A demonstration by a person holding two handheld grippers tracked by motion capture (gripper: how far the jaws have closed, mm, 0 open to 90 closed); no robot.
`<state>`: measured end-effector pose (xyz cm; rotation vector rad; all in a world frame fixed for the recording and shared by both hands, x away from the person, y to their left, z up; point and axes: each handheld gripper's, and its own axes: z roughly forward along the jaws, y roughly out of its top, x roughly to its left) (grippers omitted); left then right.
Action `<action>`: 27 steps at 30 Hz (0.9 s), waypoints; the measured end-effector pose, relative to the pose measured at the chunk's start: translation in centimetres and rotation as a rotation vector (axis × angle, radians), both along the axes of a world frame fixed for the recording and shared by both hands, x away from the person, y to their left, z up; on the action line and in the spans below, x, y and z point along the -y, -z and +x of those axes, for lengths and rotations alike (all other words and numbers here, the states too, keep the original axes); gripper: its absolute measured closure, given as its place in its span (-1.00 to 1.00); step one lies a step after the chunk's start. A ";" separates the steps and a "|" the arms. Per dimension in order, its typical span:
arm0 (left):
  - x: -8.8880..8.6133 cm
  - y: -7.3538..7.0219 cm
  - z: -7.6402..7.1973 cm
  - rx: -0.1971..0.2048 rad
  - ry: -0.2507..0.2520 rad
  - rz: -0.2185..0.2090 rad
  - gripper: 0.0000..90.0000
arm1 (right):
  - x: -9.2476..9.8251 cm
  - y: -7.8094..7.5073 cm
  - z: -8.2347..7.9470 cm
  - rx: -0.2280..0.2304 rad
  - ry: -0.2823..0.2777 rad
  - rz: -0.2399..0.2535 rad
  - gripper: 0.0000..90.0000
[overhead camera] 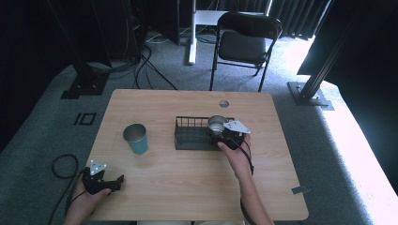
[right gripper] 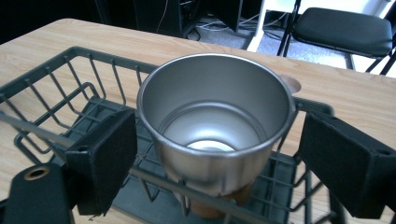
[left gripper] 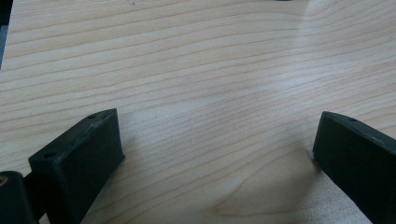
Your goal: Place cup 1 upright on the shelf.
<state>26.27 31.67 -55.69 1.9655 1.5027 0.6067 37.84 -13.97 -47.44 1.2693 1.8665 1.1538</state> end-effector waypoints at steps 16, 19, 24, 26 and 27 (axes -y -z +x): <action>0.0 0.0 0.0 0.001 0.000 -0.001 -0.95 | 2.3 0.0 -2.2 -0.006 -0.064 0.001 -0.74; 0.0 0.0 0.0 0.002 0.000 -0.001 -0.95 | 2.7 0.3 -2.6 -0.013 -0.077 0.000 -0.74; 0.0 0.0 0.0 0.002 0.000 -0.001 -0.95 | 3.6 0.7 -2.9 -0.018 -0.087 0.010 -0.71; 0.0 0.0 0.0 0.002 0.000 -0.001 -0.95 | 4.0 0.8 -3.1 -0.018 -0.089 0.016 -0.71; 0.0 0.0 0.0 0.001 0.001 0.000 -0.95 | 4.2 0.9 -3.2 -0.020 -0.091 0.018 -0.71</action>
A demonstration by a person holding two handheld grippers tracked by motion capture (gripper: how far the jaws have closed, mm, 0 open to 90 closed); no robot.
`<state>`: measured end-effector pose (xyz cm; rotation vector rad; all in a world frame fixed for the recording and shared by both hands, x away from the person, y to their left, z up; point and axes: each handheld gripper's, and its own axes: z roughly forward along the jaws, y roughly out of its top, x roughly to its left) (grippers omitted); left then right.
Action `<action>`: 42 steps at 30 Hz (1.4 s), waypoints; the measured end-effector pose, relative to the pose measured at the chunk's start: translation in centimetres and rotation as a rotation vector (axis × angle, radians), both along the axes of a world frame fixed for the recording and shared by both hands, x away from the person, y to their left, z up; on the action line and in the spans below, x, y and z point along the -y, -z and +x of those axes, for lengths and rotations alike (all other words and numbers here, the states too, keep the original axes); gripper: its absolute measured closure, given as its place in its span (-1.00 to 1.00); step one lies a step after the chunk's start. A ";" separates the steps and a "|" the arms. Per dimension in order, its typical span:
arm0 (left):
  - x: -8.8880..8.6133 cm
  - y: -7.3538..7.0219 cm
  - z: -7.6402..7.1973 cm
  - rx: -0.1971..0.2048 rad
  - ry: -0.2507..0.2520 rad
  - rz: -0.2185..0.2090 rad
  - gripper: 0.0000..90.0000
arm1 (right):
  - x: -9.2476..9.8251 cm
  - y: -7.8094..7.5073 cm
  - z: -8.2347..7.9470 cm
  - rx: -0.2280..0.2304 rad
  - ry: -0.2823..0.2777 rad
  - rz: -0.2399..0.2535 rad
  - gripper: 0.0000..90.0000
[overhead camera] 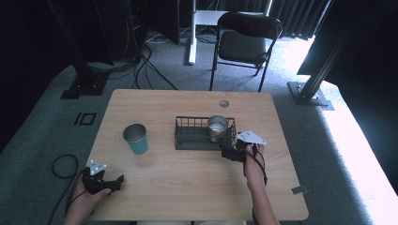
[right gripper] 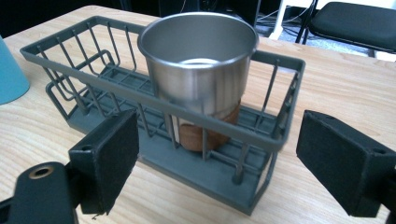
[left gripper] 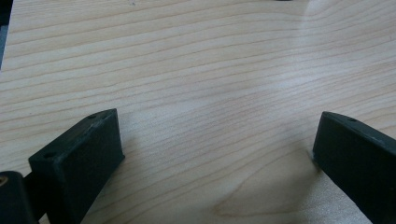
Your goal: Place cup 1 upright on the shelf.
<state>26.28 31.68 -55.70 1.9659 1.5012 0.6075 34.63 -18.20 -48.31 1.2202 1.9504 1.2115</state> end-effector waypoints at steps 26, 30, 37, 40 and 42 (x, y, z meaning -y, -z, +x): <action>0.0 0.0 0.0 0.000 0.000 0.000 -0.95 | 6.2 3.3 -2.8 -0.078 -0.077 -0.024 -0.70; 0.0 0.0 0.0 0.000 0.000 0.001 -0.95 | 6.7 3.9 -3.0 -0.094 -0.074 -0.030 -0.71; 0.0 0.0 0.0 0.000 0.000 0.000 -0.95 | 8.0 5.1 -3.6 -0.121 -0.055 -0.062 -0.71; 0.0 0.0 0.0 0.000 0.000 0.000 -0.95 | 8.4 5.5 -3.8 -0.132 -0.047 -0.074 -0.70; 0.0 0.0 0.0 0.000 0.000 0.000 -0.95 | 8.7 5.8 -4.0 -0.138 -0.043 -0.085 -0.71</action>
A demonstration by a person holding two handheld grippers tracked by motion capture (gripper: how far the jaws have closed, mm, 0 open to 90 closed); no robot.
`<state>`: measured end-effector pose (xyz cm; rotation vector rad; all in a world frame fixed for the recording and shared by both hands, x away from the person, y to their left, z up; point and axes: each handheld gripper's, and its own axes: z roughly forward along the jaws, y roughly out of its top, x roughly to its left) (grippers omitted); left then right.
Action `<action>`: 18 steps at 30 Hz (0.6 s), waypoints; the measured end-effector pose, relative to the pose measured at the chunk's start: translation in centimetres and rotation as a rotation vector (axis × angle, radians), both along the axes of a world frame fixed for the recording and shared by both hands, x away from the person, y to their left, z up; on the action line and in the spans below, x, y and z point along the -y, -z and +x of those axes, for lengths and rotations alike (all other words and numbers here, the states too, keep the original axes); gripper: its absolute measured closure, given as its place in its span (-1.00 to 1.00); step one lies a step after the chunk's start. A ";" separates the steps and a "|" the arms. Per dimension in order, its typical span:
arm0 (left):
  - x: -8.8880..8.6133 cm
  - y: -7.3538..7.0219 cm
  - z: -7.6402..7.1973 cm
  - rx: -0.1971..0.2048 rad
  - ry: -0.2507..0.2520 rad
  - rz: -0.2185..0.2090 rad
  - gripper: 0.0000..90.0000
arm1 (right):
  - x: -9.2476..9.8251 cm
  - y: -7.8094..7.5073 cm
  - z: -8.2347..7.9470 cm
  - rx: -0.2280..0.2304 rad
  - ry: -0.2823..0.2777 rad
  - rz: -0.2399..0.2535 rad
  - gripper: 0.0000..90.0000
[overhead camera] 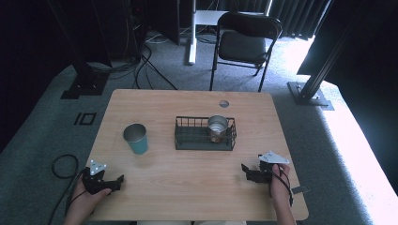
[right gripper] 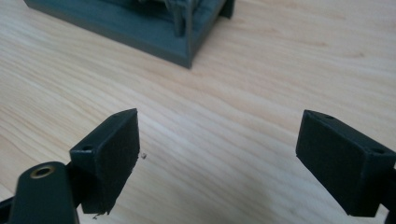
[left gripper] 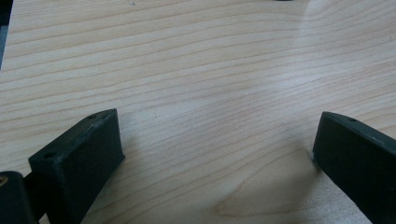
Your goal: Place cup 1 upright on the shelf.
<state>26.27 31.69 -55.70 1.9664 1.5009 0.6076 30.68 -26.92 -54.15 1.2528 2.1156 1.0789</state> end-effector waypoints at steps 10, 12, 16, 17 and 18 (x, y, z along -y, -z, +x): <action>0.0 0.0 0.0 0.000 0.000 0.000 -0.95 | 1.6 0.7 -0.8 -0.019 0.027 -0.015 -0.70; 0.0 0.0 0.0 0.000 0.000 0.000 -0.95 | 1.8 0.8 -1.0 -0.021 0.027 -0.012 -0.71; 0.0 0.0 0.0 0.000 0.000 0.000 -0.95 | 2.0 1.1 -1.2 -0.034 0.033 -0.037 -0.70; 0.0 0.0 0.0 0.000 0.000 0.000 -0.95 | 2.0 1.2 -1.3 -0.037 0.034 -0.044 -0.71; 0.0 0.0 0.0 0.000 0.000 0.000 -0.95 | 1.9 1.3 -1.3 -0.040 0.031 -0.054 -0.70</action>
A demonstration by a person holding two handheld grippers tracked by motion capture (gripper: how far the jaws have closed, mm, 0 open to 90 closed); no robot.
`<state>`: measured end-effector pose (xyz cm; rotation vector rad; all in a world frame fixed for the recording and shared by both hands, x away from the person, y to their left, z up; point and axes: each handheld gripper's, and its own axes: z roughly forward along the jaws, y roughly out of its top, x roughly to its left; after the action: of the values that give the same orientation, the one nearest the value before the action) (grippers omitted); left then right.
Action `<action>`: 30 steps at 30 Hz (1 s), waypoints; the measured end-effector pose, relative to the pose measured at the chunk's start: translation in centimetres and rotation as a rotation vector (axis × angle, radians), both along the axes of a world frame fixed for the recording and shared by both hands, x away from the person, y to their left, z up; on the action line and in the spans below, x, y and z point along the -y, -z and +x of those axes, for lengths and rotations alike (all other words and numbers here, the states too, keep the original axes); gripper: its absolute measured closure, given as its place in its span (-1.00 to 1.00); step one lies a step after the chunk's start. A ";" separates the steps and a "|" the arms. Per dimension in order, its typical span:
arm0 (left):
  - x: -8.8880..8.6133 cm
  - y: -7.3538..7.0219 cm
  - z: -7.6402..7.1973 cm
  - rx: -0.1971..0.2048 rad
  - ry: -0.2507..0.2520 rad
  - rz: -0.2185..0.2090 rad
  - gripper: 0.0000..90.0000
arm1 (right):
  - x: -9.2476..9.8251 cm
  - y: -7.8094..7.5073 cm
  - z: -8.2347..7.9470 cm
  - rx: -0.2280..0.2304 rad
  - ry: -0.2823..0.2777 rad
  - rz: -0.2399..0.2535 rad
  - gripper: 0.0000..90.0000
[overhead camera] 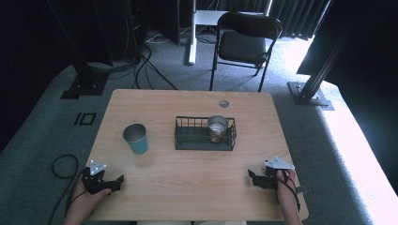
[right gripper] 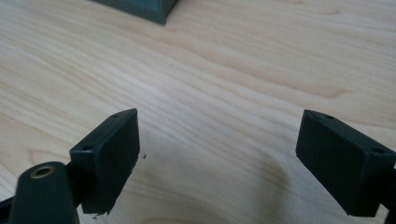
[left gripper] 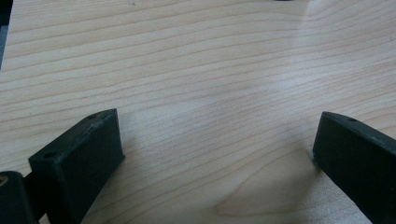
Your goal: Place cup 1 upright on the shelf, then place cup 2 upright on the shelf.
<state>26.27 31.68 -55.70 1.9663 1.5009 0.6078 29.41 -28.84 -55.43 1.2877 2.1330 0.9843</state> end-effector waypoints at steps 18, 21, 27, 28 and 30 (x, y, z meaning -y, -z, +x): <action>0.0 0.0 0.0 -0.001 0.000 0.000 -0.95 | -0.2 0.4 0.3 -0.070 -0.006 -0.008 -0.72; 0.0 0.0 -0.1 0.000 0.020 0.001 -0.95 | -0.2 0.4 0.3 -0.070 -0.006 -0.008 -0.72; -0.2 0.0 -0.3 0.000 0.053 0.000 -0.95 | -0.2 0.4 0.3 -0.071 -0.008 -0.008 -0.73; -0.2 0.0 -0.3 0.000 0.063 0.000 -0.95 | -0.2 0.4 0.3 -0.070 -0.008 -0.009 -0.73; -0.2 0.0 -0.4 0.000 0.082 0.000 -0.95 | -0.2 0.4 0.2 -0.069 -0.019 -0.009 -0.73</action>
<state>25.87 31.91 -55.68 2.0166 1.4129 0.5724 29.62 -28.66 -55.83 1.3169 2.2030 0.9501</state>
